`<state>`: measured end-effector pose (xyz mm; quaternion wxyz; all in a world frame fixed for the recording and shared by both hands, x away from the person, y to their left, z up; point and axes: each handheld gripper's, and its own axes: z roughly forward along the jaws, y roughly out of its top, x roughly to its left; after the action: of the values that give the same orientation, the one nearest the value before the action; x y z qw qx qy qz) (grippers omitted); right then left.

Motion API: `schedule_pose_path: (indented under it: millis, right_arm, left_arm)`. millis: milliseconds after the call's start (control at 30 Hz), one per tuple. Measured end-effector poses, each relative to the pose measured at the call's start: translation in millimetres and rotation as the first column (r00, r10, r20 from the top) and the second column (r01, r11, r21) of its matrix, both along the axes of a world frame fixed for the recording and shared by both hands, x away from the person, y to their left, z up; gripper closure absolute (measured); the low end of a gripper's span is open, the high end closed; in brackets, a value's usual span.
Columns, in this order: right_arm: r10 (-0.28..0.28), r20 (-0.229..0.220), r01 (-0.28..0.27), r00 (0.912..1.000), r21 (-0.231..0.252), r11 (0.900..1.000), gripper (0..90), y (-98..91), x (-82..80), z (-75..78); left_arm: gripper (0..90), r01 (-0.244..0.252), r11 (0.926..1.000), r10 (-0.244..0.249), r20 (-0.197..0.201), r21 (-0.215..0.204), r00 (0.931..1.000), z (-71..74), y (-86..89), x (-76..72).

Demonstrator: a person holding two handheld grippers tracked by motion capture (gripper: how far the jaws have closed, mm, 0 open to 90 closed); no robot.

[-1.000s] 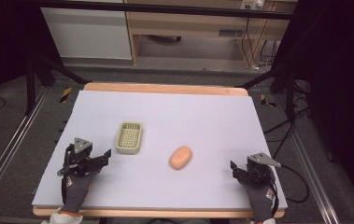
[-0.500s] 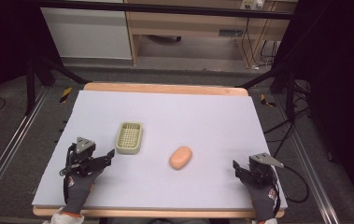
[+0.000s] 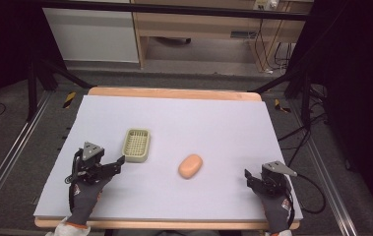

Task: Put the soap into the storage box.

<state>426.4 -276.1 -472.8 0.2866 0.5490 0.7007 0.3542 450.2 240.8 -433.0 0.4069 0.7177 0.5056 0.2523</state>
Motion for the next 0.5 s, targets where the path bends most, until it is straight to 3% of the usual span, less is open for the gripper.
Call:
schedule_pose_path:
  millis: [500]
  right_arm:
    - [-0.008, -0.004, 0.008, 1.0, -0.007, 0.9999, 30.8, 0.5, -0.4, -0.3]
  left_arm:
    - [18.0, 0.051, 0.9987, -0.051, 0.016, 0.006, 0.9986, 13.6, -17.4, -0.8]
